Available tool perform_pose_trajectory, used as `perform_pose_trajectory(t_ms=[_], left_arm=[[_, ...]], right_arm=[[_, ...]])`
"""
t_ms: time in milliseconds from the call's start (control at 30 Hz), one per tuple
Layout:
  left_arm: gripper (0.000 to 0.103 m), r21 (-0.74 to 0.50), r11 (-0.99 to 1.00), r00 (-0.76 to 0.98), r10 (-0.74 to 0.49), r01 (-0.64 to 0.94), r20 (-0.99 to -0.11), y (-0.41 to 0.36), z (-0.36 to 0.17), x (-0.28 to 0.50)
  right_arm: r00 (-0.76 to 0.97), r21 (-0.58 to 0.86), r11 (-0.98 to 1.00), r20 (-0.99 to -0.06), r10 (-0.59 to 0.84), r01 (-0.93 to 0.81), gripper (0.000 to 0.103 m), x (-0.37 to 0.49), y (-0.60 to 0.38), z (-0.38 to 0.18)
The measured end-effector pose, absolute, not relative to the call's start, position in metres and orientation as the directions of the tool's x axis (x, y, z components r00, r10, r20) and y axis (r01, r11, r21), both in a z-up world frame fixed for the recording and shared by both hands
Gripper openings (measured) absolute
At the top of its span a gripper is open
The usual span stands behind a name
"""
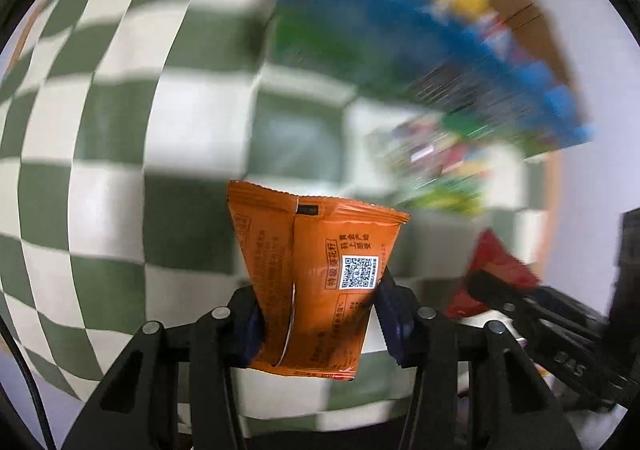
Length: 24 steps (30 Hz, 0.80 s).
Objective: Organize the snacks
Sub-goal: 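Grasp the orange packet with the left tool while the right tool grasps the red packet, then lower both packets into the box and open both tools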
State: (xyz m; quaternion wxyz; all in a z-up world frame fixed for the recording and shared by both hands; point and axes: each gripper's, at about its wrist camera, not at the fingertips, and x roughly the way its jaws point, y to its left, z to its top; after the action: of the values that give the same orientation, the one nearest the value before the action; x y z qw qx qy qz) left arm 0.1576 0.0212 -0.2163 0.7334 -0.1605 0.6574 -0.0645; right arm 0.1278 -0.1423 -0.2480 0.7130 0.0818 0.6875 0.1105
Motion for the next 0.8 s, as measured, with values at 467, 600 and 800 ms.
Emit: perform_pose_trajectory(t_ms=[467,600,800], left_arm=[[0.045,-0.437,0.898,0.176,-0.423,-0.051,-0.889,-0.016,-0.143,0.351],[0.046,-0.407,0.908,0.096,-0.398,-0.102,-0.912,-0.009,-0.182,0.372],[0.046,-0.355,0.925,0.041,-0.352,-0.134,-0.935,-0.004,-0.214,0.382]], right_arm=[[0.34,0.229,0.971,-0.91,0.238,-0.066,0.034,0.265,-0.176,-0.115],[0.297,0.215,0.975,-0.929,0.222,-0.057,0.034,0.3,-0.178,-0.127],[0.241,0.193,0.98,-0.95,0.201,-0.057,0.034,0.316,-0.169,-0.155]])
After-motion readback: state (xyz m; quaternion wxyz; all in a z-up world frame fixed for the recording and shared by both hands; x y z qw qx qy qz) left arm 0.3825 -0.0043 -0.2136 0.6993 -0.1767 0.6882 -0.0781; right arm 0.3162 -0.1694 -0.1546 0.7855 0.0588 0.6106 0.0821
